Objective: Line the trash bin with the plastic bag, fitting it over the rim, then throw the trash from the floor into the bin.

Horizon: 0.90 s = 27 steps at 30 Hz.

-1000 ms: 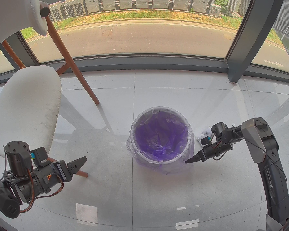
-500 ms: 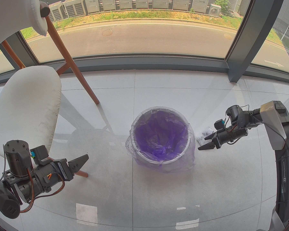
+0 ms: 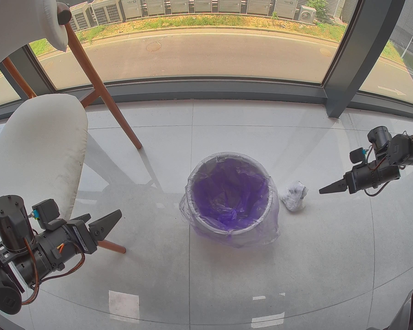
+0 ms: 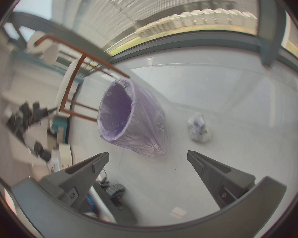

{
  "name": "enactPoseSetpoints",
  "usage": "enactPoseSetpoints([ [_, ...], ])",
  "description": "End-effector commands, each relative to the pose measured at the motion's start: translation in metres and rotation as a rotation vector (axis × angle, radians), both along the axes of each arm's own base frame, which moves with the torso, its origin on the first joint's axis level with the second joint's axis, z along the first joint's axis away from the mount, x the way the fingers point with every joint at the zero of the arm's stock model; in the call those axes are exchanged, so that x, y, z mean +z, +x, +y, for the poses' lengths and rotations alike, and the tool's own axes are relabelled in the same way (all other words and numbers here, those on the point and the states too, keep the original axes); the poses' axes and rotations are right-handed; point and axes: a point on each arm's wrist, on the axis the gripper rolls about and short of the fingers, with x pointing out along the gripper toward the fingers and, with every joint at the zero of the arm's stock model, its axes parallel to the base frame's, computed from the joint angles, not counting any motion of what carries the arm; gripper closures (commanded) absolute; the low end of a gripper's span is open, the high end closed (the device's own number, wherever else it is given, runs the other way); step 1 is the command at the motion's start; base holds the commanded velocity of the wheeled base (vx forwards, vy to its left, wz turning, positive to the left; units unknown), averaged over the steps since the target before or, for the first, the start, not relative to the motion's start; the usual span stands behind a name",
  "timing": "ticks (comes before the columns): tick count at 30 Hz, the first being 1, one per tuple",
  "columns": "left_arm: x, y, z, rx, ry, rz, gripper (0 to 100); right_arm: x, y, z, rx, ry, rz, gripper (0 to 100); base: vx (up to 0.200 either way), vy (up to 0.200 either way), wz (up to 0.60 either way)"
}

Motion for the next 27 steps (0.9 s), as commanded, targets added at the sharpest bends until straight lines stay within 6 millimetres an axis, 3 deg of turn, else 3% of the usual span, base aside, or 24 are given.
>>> enactPoseSetpoints([
  [1, 0.011, -0.007, 0.007, -0.015, 0.019, -0.076, 0, 0.049, -0.068, -0.009, -0.378, -0.008, 0.08, 0, 0.0, 0.0, 0.0],
  [10, 0.017, -0.001, 0.018, 0.05, 0.062, -0.122, 0, 0.01, -0.088, -0.011, -0.578, -0.058, 0.068, 0, 0.0, 0.0, 0.0],
  [11, 0.02, -0.004, 0.02, 0.061, 0.06, -0.135, 0, -0.003, -0.087, -0.005, -0.617, -0.049, 0.061, 0, 0.0, 0.0, 0.0],
  [14, 0.024, -0.007, 0.022, 0.068, 0.059, -0.157, 0, -0.026, -0.078, -0.001, -0.663, -0.046, 0.028, 0, 0.0, 0.0, 0.0],
  [20, 0.026, -0.009, 0.022, 0.066, 0.057, -0.164, 0, -0.068, -0.031, -0.004, -0.601, -0.124, -0.229, 0, 0.0, 0.0, 0.0],
  [27, 0.023, -0.006, 0.025, 0.062, 0.159, -0.166, 0, -0.11, -0.012, 0.006, -0.511, -0.211, -0.19, 0, 0.143, 0.0, 0.0],
])
